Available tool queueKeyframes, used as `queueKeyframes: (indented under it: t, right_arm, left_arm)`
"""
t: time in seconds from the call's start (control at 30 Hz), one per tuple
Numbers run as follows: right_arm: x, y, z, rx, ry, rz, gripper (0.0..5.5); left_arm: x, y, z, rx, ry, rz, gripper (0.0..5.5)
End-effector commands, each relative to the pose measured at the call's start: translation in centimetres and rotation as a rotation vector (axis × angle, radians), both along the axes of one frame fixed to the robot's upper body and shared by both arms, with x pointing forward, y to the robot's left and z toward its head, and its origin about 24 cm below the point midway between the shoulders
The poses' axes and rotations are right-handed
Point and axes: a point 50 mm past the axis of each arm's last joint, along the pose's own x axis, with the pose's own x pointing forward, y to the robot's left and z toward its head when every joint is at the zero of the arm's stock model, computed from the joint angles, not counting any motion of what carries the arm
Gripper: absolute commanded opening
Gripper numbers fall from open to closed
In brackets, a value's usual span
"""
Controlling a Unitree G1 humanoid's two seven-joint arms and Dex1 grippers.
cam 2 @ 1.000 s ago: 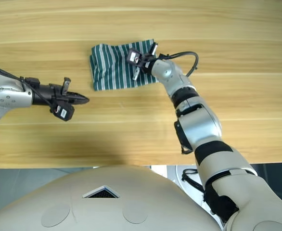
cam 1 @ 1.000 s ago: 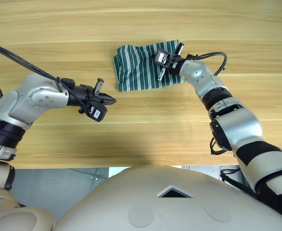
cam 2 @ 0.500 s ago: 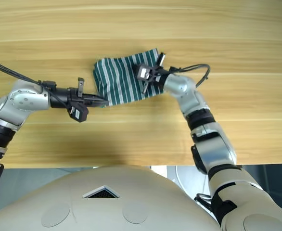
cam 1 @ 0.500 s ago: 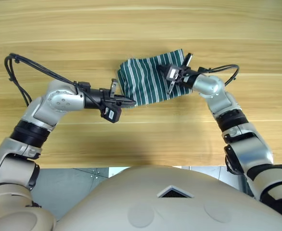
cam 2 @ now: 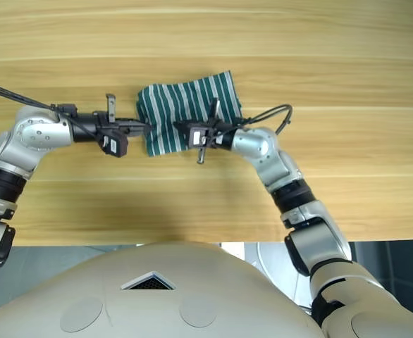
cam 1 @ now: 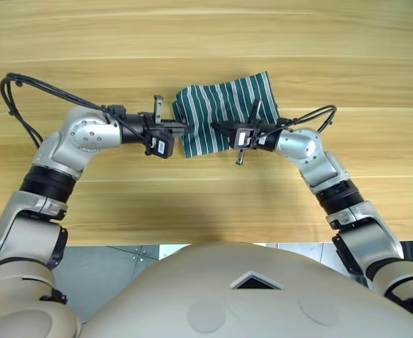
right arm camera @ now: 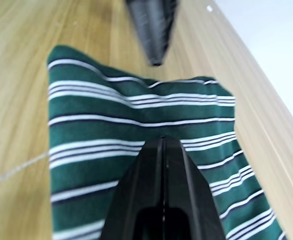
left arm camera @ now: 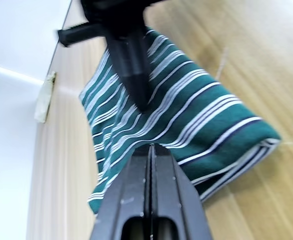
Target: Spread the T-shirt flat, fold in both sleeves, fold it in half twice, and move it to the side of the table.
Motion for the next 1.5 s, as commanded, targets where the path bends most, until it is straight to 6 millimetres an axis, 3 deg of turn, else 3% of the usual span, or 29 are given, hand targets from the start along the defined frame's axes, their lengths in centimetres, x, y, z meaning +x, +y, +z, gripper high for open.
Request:
queueKeyframes:
  t: [0.03, 0.2, 0.37, 0.5, 0.6, 0.8, 1.0, 1.13, 1.3, 1.43, 1.5]
  right_arm:
    - [0.9, -1.0, -3.4, -0.256, -0.003, -0.057, 0.01]
    - [-1.9, 0.2, -4.0, -0.248, 0.037, 0.118, 0.01]
    - [-2.1, 0.3, -3.5, -0.231, 0.033, 0.129, 0.01]
    - [-2.3, 0.4, -3.3, -0.223, 0.032, 0.134, 0.01]
    - [-1.8, -0.1, -3.1, -0.205, 0.029, 0.084, 0.01]
    - [-0.7, -0.4, 0.7, -0.035, -0.039, 0.018, 0.01]
    - [0.3, 0.5, 3.1, 0.04, -0.09, -0.012, 0.01]
    - [0.5, 2.2, 2.6, 0.019, -0.074, 0.021, 0.01]
    - [1.4, 4.0, 0.8, -0.041, -0.03, 0.033, 0.01]
    - [3.5, 5.2, -2.7, -0.141, 0.085, -0.136, 0.01]
    - [4.6, 4.6, -3.9, -0.198, 0.107, -0.262, 0.01]
  left_arm:
    - [-0.2, -0.7, 0.7, -0.043, 0.005, -0.044, 0.0]
    - [0.7, -1.8, 1.1, -0.092, -0.013, -0.049, 0.0]
    - [2.3, -2.4, 0.1, -0.094, 0.01, -0.009, 0.0]
    - [5.2, -2.4, -0.6, -0.053, -0.03, 0.11, 0.0]
    - [5.6, -1.9, -1.1, -0.061, -0.024, 0.142, 0.0]
    - [5.7, -0.8, 3.6, -0.415, -0.005, 0.153, 0.0]
    - [5.4, 1.2, 4.2, -0.503, 0.003, 0.211, 0.0]
    - [5.4, 1.6, 5.1, -0.589, 0.016, 0.211, 0.0]
    - [5.2, 1.9, 4.7, -0.599, 0.034, 0.224, 0.0]
    - [5.1, 1.9, 4.5, -0.612, 0.044, 0.231, 0.0]
    - [5.0, 1.8, 4.3, -0.62, 0.048, 0.234, 0.0]
